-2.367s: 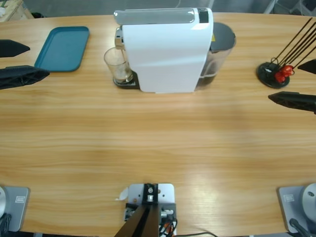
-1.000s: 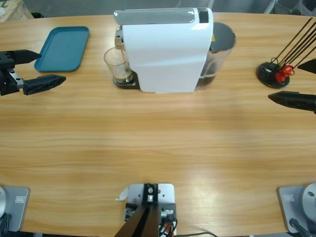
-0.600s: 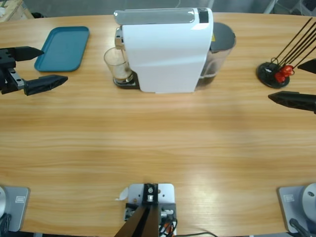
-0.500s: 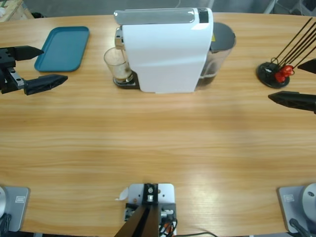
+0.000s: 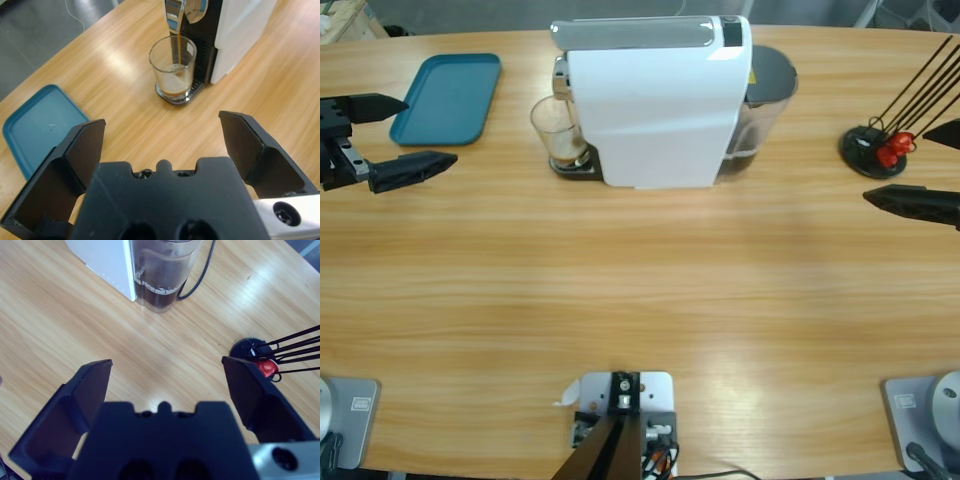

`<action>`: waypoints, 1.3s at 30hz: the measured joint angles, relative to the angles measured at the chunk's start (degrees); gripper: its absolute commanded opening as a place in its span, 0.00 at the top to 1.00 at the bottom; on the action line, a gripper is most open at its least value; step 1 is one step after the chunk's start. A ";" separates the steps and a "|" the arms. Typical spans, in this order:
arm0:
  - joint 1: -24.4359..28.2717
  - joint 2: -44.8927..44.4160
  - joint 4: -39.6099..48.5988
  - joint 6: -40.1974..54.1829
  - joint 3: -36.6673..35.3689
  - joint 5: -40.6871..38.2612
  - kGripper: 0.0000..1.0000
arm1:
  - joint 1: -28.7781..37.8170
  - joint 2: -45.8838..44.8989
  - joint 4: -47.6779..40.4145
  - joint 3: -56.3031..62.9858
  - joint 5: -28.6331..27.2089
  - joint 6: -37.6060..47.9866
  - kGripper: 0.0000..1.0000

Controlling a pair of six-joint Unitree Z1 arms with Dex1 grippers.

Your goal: Pour coffee

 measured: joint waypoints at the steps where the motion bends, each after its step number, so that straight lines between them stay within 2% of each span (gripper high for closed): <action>1: 0.00 0.00 -0.04 0.00 0.01 0.00 0.00 | 0.00 0.00 0.00 0.00 0.00 0.00 0.00; 39: 0.00 0.00 -1.58 0.00 0.02 -0.02 0.00 | 0.00 0.08 -0.02 0.00 0.01 0.01 0.00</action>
